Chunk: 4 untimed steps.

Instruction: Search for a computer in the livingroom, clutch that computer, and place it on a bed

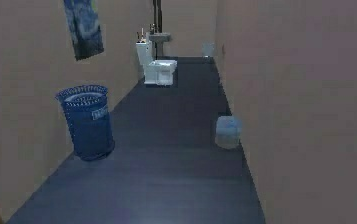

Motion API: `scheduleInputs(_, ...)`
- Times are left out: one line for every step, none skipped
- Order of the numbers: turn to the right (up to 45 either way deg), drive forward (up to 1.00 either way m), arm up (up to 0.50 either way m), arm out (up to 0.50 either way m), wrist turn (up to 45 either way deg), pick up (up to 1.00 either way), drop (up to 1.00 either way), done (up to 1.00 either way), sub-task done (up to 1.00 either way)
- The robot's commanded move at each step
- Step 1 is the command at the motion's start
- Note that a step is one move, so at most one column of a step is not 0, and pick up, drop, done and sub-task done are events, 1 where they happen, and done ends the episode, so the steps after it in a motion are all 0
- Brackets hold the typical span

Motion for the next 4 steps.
scheduleInputs(0.0,1.0,0.0,0.0,0.0,0.0,0.0,0.0,0.0)
scheduleInputs(0.0,1.0,0.0,0.0,0.0,0.0,0.0,0.0,0.0)
scheduleInputs(36.0,0.0,0.0,0.0,0.0,0.0,0.0,0.0,0.0)
scheduleInputs(0.0,0.05,0.0,0.0,0.0,0.0,0.0,0.0,0.0)
